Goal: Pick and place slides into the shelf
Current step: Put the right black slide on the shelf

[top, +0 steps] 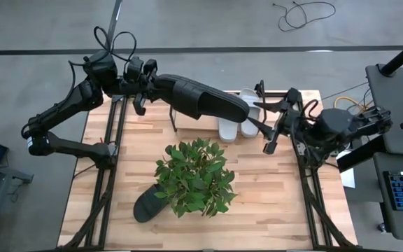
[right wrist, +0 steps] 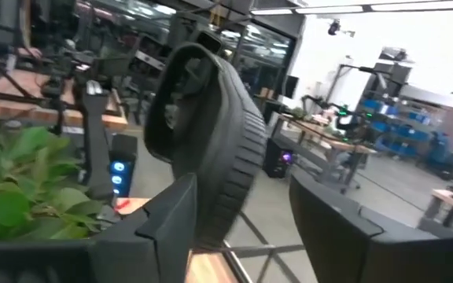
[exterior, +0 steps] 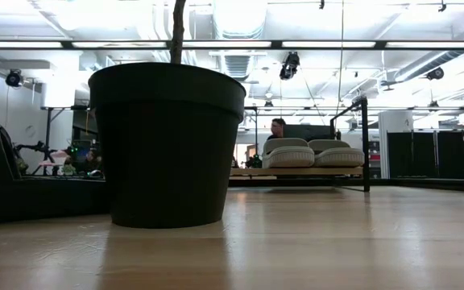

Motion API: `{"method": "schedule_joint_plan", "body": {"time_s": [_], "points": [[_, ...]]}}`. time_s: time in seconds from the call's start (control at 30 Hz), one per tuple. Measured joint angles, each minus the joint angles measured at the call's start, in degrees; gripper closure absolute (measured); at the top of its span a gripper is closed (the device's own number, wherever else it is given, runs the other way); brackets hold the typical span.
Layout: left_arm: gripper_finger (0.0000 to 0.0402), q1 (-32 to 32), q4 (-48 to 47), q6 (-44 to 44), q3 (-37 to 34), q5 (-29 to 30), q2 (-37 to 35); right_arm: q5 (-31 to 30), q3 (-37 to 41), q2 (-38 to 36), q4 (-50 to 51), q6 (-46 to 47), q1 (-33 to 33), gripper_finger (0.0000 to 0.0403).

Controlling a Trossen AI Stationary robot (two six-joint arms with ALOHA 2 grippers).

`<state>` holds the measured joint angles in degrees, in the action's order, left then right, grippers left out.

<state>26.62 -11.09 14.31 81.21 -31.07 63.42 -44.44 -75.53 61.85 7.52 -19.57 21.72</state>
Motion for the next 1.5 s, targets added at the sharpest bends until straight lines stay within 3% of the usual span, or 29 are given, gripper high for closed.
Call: {"method": "schedule_joint_plan", "body": {"time_s": [0.3,0.43,0.63,0.8,1.0,1.13,1.27,1.5], "points": [[0.0379,0.0,0.4,-0.2,0.0,0.0,0.0,4.5,0.0,1.2,-0.5,4.1,-3.8,0.017],[0.0379,0.0,1.5,-0.2,0.0,0.0,0.5,10.1,0.0,2.5,-0.5,5.8,-7.0,0.0172],[0.0379,0.0,1.5,-0.1,-0.2,0.0,1.1,11.3,0.0,4.1,-0.8,8.1,-11.4,0.0185],[0.0379,0.0,1.6,-0.2,-0.2,-0.1,1.2,14.7,0.0,4.7,-1.4,9.1,-13.1,0.0228],[0.0372,0.0,1.7,-0.5,-0.2,-0.2,1.1,14.4,0.0,4.8,-1.4,7.9,-13.4,0.0347],[0.0328,0.0,1.6,-0.3,-0.2,-0.3,1.0,14.0,0.2,4.8,-0.9,7.7,-13.3,0.0347],[0.0296,0.0,1.5,-0.8,-0.2,-0.2,1.0,9.7,0.3,4.7,-0.8,5.9,-13.3,0.0347],[0.0279,0.0,2.0,-8.9,-0.3,-0.2,-1.1,7.1,0.7,1.1,0.0,5.1,-13.3,0.0347]]}}
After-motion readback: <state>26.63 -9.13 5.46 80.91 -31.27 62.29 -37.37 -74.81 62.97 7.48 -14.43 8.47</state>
